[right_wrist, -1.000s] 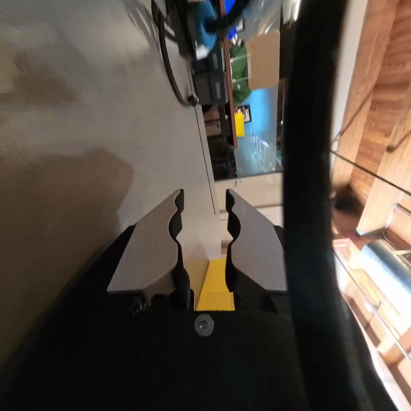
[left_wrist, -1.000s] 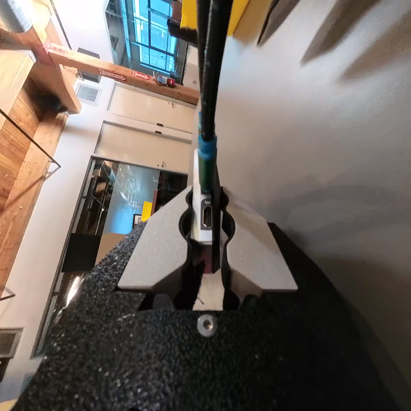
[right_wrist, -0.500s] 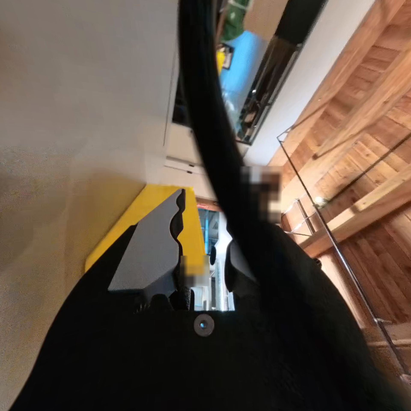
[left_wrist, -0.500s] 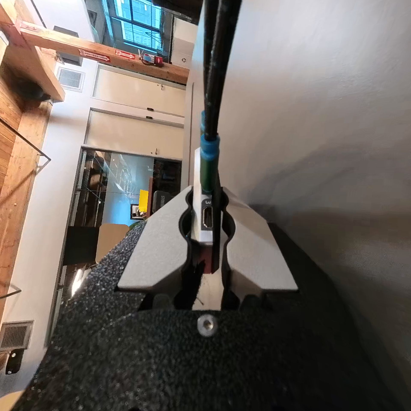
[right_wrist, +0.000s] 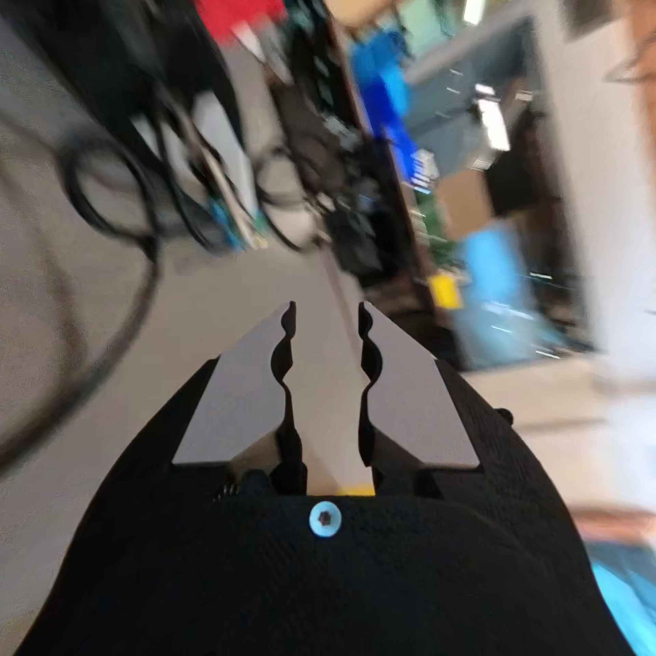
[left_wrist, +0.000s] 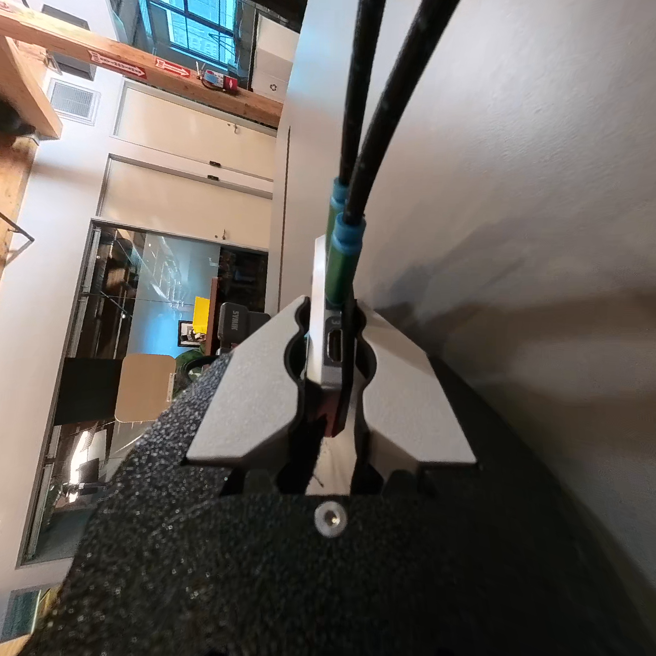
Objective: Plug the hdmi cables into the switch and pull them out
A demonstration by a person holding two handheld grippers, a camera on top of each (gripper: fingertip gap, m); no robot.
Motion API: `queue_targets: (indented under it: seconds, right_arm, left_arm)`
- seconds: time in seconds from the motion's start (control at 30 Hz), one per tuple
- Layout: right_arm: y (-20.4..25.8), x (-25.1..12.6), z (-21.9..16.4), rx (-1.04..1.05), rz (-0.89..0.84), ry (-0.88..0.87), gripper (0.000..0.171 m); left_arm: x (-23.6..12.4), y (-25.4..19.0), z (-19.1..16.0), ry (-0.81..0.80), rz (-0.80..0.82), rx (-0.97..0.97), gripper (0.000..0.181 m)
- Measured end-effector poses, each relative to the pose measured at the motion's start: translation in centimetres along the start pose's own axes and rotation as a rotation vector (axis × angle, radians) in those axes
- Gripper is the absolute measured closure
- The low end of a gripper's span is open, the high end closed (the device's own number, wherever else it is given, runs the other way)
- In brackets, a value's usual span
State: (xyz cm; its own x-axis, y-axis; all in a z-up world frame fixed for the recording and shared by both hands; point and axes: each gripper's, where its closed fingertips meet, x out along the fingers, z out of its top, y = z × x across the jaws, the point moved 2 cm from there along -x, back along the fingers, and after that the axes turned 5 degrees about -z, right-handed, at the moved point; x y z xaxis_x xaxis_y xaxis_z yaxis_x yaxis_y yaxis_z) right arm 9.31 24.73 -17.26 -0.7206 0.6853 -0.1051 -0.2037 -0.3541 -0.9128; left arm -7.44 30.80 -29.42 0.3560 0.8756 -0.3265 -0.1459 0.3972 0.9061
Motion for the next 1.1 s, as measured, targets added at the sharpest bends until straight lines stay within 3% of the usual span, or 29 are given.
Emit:
queue_targets:
  seconds: [0.1,0.23,0.33,0.4,0.53,0.6,0.7,0.93,1.1]
  right_arm:
    - [3.2,5.0,3.3,0.122,0.235,-0.113,0.135]
    - [7.5,8.9,2.7,0.045,0.524,-0.049,0.13]
    - [7.9,10.4,-0.5,-0.064,0.514,0.035,0.134]
    - [7.8,11.0,-1.4,-0.006,0.505,0.025,0.135]
    - [8.2,11.0,2.1,0.323,0.62,-0.142,0.14]
    - [8.8,11.1,3.2,0.398,0.683,-0.123,0.137]
    - [10.0,11.2,3.5,0.348,0.707,-0.038,0.131]
    - [11.0,12.3,3.0,0.111,0.564,0.071,0.139]
    - [11.4,12.2,2.9,0.157,0.599,0.108,0.147]
  left_arm:
    - [0.0,-0.5,0.2,-0.002,-0.029,0.015,0.16]
    - [0.0,-0.8,0.4,-0.012,-0.046,0.014,0.16]
    - [0.0,-0.7,0.4,-0.016,-0.048,-0.002,0.16]
    - [0.1,-0.8,0.3,-0.013,-0.055,-0.012,0.16]
    - [0.5,-0.8,0.4,-0.002,-0.07,-0.036,0.16]
    - [0.6,-0.8,0.4,0.003,-0.075,-0.044,0.16]
    - [0.6,-1.0,0.4,0.013,-0.081,-0.032,0.16]
    - [0.5,-1.1,0.5,0.051,-0.087,-0.014,0.16]
    - [0.4,-1.2,0.5,0.056,-0.115,-0.083,0.159]
